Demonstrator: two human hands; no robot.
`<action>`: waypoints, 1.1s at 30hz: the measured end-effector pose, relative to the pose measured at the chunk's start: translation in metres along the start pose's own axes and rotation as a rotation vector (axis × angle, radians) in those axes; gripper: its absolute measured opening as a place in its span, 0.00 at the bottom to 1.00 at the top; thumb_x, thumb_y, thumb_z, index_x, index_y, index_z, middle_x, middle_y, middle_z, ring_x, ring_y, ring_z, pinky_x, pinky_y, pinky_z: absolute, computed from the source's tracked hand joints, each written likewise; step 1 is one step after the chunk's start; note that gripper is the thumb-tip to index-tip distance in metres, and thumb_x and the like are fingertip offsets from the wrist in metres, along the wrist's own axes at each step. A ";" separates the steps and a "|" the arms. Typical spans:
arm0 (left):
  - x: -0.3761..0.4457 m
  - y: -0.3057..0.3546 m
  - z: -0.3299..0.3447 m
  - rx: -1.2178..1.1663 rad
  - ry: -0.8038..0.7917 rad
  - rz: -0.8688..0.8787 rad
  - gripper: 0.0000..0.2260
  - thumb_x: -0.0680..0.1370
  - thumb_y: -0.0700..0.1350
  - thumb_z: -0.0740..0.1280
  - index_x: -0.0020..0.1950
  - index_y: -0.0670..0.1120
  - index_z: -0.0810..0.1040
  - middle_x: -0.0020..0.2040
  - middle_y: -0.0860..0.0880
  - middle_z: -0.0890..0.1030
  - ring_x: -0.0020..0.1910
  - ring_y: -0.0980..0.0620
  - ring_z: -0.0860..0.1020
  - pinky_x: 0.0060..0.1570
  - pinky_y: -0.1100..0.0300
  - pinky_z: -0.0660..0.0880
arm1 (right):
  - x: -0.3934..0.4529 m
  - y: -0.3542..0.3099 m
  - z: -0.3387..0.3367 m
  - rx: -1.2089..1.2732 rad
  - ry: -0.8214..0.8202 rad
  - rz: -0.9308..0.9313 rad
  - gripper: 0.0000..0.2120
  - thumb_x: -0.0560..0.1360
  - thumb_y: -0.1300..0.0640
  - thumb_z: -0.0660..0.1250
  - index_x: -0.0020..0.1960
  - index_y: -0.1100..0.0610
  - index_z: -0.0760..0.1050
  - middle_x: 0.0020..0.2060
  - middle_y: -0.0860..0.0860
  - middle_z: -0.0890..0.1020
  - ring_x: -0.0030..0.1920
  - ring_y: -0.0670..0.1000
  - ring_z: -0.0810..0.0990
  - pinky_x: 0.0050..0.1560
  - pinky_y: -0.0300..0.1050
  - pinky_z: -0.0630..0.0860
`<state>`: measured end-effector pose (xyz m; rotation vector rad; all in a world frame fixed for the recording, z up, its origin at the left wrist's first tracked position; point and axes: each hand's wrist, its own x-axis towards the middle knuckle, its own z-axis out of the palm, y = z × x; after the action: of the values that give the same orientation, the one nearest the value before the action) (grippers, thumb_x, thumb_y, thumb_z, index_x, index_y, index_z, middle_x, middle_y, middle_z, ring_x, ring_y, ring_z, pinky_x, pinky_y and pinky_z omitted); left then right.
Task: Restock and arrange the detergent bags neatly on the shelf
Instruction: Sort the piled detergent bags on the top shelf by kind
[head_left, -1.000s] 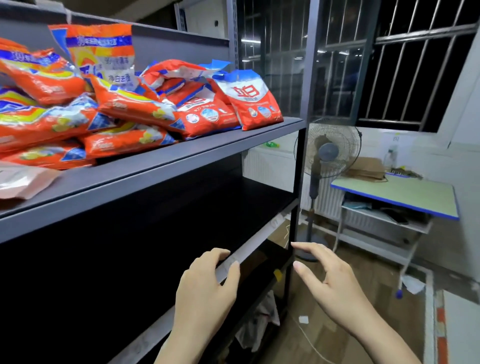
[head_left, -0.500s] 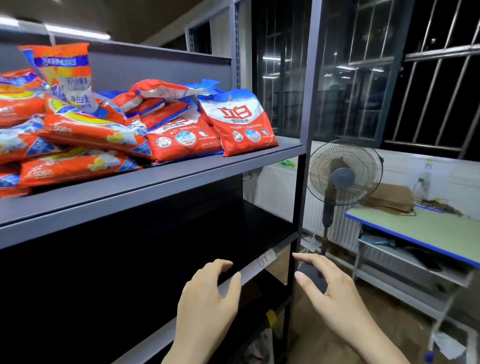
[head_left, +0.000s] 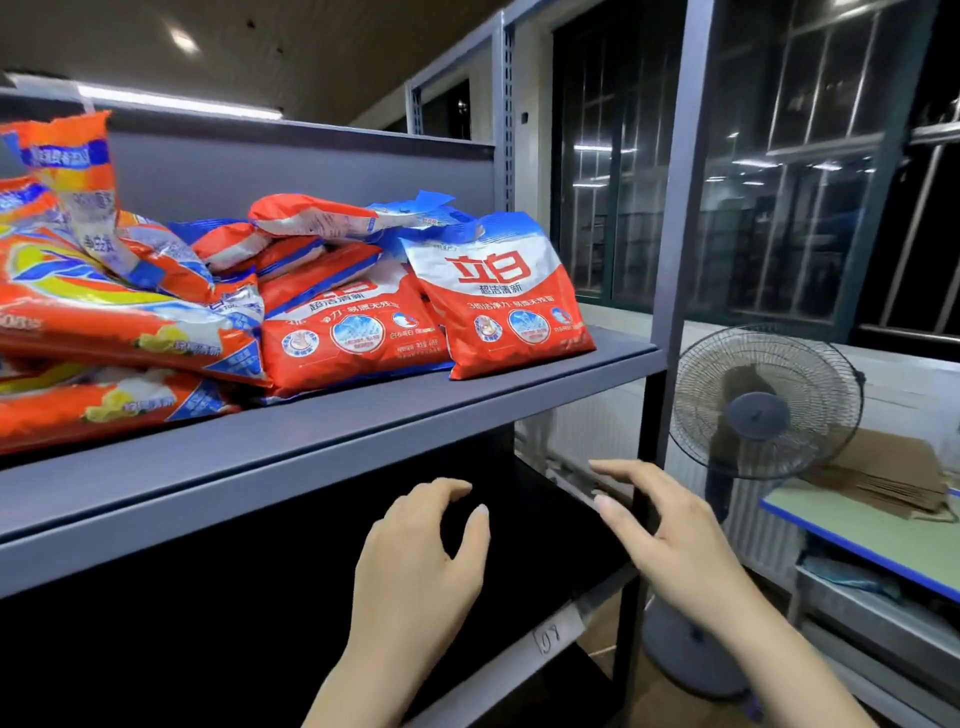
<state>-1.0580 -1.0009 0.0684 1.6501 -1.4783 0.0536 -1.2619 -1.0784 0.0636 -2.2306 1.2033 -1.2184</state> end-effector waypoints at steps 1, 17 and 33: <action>0.007 0.002 0.000 0.011 0.018 0.005 0.14 0.75 0.57 0.60 0.56 0.56 0.77 0.52 0.62 0.78 0.55 0.62 0.74 0.55 0.58 0.72 | 0.011 0.001 -0.001 0.002 -0.004 -0.013 0.14 0.76 0.54 0.66 0.58 0.40 0.73 0.56 0.35 0.76 0.58 0.30 0.70 0.54 0.19 0.61; 0.221 0.030 -0.041 0.477 0.472 0.035 0.19 0.72 0.52 0.60 0.59 0.44 0.76 0.56 0.44 0.78 0.57 0.42 0.74 0.56 0.47 0.71 | 0.239 0.029 -0.002 0.112 -0.032 -0.063 0.25 0.75 0.56 0.67 0.70 0.57 0.66 0.65 0.56 0.72 0.66 0.55 0.71 0.67 0.50 0.66; 0.329 -0.015 -0.053 1.228 0.368 -0.111 0.14 0.79 0.50 0.60 0.58 0.45 0.80 0.58 0.43 0.75 0.60 0.40 0.69 0.65 0.46 0.61 | 0.319 0.042 0.026 0.430 -0.015 0.309 0.31 0.53 0.45 0.78 0.52 0.54 0.72 0.47 0.49 0.82 0.45 0.55 0.83 0.50 0.57 0.80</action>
<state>-0.9245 -1.2250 0.2767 2.4415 -1.0599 1.3476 -1.1746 -1.3614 0.1917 -1.6727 1.1031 -1.1966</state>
